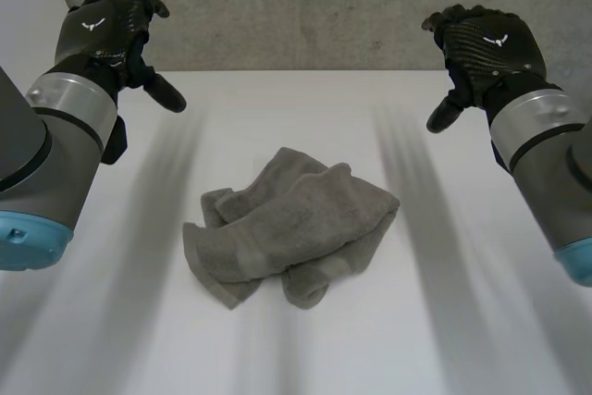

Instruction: Fold the towel.

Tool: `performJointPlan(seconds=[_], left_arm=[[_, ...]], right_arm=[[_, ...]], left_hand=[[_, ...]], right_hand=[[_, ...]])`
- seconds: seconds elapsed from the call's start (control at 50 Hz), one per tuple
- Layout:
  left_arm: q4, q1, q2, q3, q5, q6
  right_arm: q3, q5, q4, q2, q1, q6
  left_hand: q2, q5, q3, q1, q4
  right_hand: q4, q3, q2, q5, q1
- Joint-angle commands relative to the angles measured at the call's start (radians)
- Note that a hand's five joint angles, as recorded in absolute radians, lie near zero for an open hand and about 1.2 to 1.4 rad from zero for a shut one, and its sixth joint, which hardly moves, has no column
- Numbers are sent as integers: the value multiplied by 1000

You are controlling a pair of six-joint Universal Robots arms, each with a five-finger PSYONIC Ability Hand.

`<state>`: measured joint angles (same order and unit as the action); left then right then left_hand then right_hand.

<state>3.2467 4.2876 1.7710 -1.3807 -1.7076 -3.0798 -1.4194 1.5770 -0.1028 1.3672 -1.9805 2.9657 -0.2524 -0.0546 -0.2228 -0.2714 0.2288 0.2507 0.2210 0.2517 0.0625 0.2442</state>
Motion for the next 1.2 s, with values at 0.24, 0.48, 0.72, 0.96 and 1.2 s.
performJointPlan(seconds=[0.24,0.48,0.72,0.96,1.2], left_arm=[[-62,-2,18,25,5,-2],[-61,-2,27,25,10,-2],[-56,-3,97,26,26,-28],[-74,-91,229,26,115,-161],[-165,-215,301,26,121,-241]], right_arm=[[74,-121,158,-31,86,121],[77,-75,153,-34,84,107],[63,-319,161,-82,81,3],[50,-298,163,-217,71,-284],[51,-255,155,-353,78,-314]], left_hand=[[57,33,48,76,-54],[57,33,48,76,-54],[57,33,48,76,-54],[57,33,48,76,-54],[57,33,48,76,-54]], right_hand=[[-76,-46,-77,-62,-70],[-76,-46,-77,-62,-70],[-76,-46,-77,-62,-70],[-76,-46,-77,-62,-70],[-76,-46,-77,-62,-70]])
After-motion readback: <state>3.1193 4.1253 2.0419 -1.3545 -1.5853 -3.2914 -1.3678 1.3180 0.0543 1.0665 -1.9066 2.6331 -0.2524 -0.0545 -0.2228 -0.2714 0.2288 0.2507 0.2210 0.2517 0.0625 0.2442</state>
